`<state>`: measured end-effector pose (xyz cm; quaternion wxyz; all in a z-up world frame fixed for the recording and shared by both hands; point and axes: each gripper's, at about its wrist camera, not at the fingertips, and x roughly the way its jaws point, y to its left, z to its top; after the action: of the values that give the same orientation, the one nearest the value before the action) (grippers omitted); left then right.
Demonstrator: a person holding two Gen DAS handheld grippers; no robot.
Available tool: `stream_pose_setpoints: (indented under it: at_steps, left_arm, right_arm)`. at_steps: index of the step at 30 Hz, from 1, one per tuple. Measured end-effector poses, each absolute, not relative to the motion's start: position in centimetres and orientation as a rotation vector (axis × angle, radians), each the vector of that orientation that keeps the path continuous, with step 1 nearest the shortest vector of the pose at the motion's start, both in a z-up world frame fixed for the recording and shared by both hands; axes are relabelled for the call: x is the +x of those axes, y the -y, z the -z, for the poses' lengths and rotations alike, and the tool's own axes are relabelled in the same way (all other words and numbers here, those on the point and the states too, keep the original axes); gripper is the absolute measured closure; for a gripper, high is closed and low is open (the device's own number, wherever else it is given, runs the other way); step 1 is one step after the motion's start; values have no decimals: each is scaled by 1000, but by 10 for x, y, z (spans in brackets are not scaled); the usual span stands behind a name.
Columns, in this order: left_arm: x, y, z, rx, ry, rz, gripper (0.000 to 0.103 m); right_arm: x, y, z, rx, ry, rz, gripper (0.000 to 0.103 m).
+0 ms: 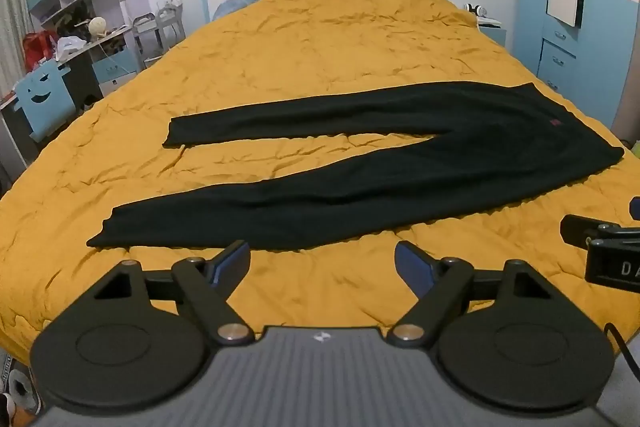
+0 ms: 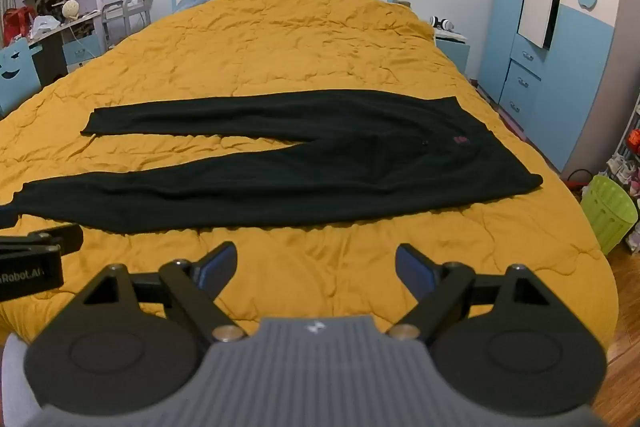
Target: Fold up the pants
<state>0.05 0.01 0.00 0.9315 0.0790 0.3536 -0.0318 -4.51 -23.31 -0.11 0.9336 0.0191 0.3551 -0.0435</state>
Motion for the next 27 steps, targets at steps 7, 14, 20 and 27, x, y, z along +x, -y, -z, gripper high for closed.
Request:
stream_pose_setpoints:
  at_steps: [7,14,20,27]
  left_arm:
    - [0,2,0,159,-720,62,9]
    - [1,-2,4,149,-729,70,10]
    - [0,-1,7,153,-727,73,10]
    - [0,-1,7,153,-727,72,10]
  right_arm:
    - [-45,233,2,39,-727,91,21]
    - [-44,232,1,37,-727,91,21]
    - [-46,237,3,37,-726,93,21]
    - [-46,237,3,34,-726,94,21]
